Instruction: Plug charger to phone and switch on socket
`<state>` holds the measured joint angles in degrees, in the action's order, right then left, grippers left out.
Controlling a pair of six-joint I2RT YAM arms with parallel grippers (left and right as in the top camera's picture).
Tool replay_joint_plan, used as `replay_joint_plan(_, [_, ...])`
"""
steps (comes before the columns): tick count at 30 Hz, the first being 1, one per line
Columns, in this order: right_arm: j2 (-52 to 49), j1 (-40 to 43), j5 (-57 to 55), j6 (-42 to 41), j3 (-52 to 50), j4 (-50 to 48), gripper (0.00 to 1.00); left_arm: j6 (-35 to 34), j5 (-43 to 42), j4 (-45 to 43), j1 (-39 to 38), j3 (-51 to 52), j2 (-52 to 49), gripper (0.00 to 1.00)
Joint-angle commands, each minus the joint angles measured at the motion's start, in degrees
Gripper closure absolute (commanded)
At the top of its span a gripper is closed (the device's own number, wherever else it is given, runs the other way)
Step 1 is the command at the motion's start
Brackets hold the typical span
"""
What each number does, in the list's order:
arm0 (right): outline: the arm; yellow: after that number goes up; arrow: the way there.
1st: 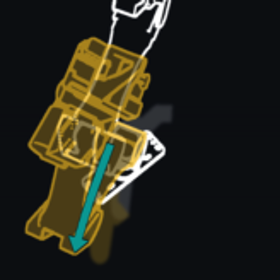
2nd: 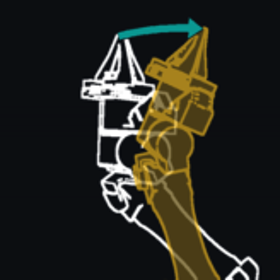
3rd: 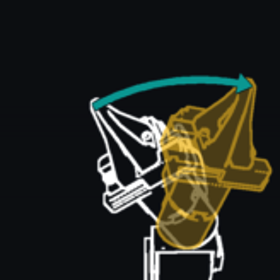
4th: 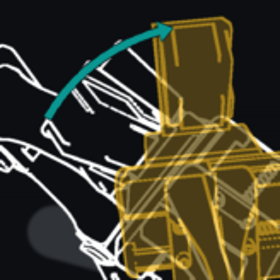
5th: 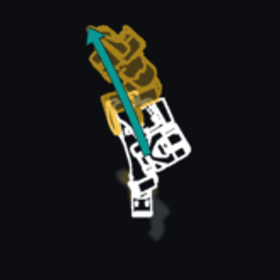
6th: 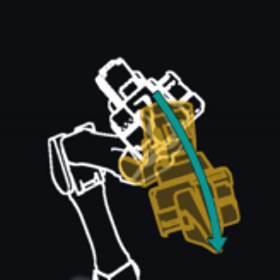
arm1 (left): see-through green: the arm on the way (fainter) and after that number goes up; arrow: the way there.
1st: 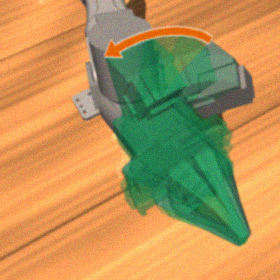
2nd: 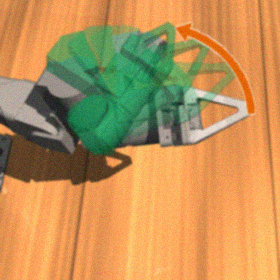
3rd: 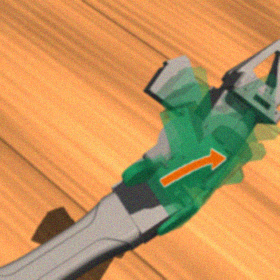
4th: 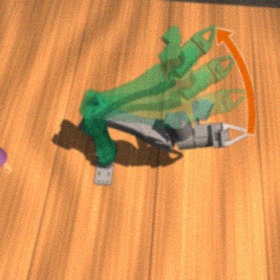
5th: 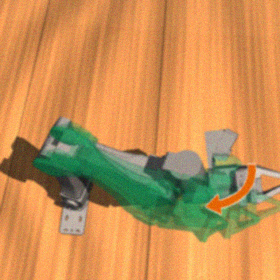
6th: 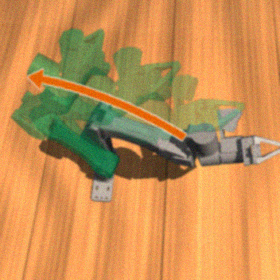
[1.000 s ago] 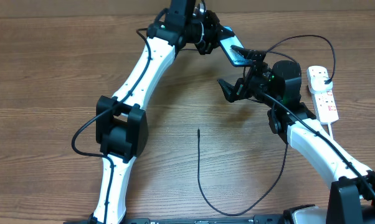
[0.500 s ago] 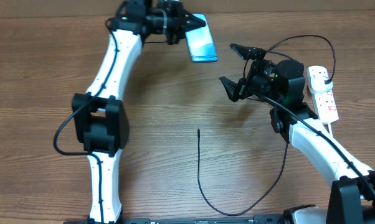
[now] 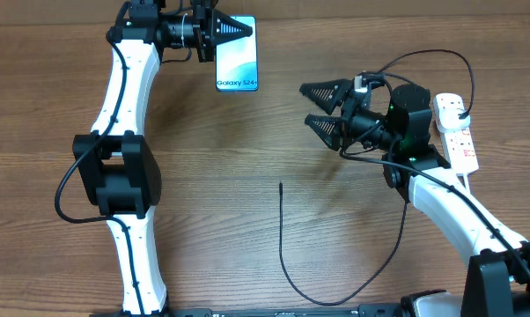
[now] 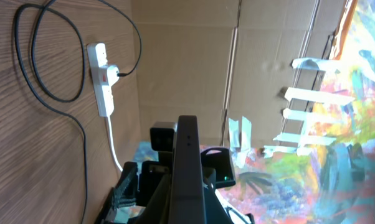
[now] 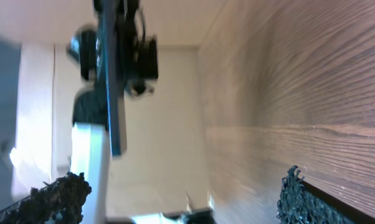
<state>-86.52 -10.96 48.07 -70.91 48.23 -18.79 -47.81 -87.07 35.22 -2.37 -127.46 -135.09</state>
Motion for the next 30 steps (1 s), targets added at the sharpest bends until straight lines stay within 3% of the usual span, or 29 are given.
replay_joint_plan(1, [0.3,0.0,7.3,10.9,0.3,0.7,0.0,3.0,-3.6,0.1,-0.2,-1.2,0.6,0.96])
replay_joint_plan(6, [0.3,0.0,7.8,17.6,2.7,8.1,0.0,4.1,-3.6,0.0,-0.2,-1.2,0.6,0.96])
replay_joint_plan(9, [0.3,-0.7,4.8,23.4,5.8,17.7,0.0,4.9,-3.5,-0.3,-0.2,-1.2,0.6,0.96])
replay_joint_plan(17, [0.3,-7.1,-21.4,40.1,18.5,50.8,0.0,7.2,-2.7,-0.3,-0.2,-1.2,0.6,0.96])
replay_joint_plan(23, [0.3,-13.0,-35.6,42.3,19.5,61.3,0.0,7.1,-0.3,-0.3,-0.2,-1.2,0.6,0.95])
replay_joint_plan(30, [0.1,-20.2,-43.0,42.1,19.2,68.1,0.0,7.1,3.3,-0.3,-0.2,-1.2,0.6,0.96])
